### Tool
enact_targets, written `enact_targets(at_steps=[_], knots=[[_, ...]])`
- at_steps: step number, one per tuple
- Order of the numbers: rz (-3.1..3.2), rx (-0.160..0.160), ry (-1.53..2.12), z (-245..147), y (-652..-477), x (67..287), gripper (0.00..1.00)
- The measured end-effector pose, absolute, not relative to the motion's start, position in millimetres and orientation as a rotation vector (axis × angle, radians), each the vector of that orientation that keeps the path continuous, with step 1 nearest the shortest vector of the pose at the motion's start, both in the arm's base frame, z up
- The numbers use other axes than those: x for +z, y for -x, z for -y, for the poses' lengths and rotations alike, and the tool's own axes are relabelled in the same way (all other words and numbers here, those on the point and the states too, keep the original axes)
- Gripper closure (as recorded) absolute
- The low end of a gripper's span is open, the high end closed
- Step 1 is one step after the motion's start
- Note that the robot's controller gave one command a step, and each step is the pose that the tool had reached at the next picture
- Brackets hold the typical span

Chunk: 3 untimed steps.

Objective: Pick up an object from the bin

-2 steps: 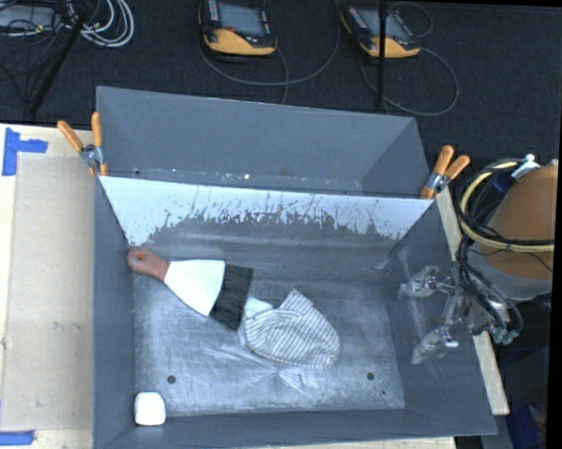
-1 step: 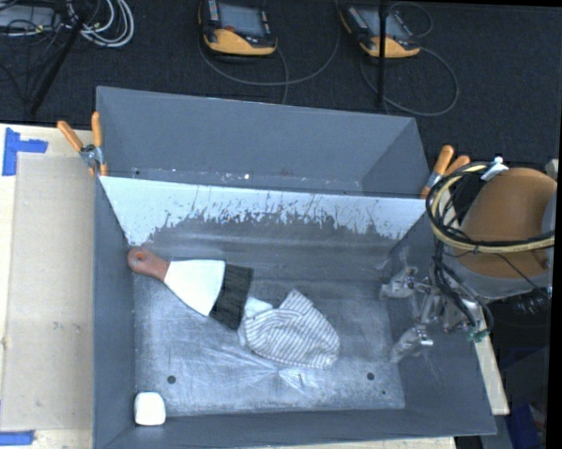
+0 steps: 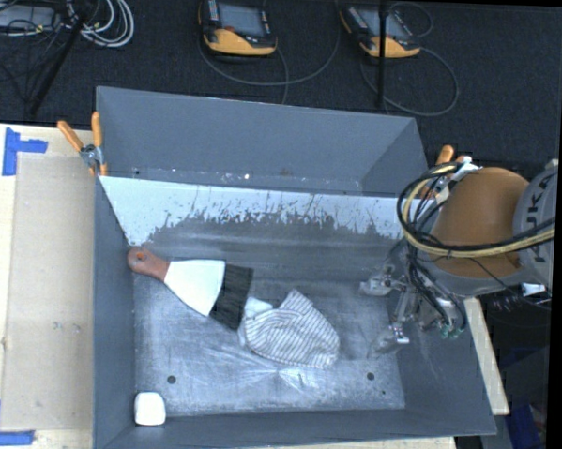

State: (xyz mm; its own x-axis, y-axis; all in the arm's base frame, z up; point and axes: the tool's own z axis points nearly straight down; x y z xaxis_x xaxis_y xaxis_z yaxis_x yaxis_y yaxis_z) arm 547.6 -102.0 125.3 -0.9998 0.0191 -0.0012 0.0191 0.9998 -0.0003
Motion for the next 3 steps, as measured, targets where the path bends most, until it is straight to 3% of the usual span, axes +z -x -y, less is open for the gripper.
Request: enact_targets(at_steps=[1,2,3], knots=[[-3.144,0.000,0.037,46.4,-544.9,119.1,0.00],[-3.140,0.008,0.045,24.6,-585.7,103.6,0.00],[-3.129,-0.015,0.097,-16.6,-546.9,80.5,1.00]])
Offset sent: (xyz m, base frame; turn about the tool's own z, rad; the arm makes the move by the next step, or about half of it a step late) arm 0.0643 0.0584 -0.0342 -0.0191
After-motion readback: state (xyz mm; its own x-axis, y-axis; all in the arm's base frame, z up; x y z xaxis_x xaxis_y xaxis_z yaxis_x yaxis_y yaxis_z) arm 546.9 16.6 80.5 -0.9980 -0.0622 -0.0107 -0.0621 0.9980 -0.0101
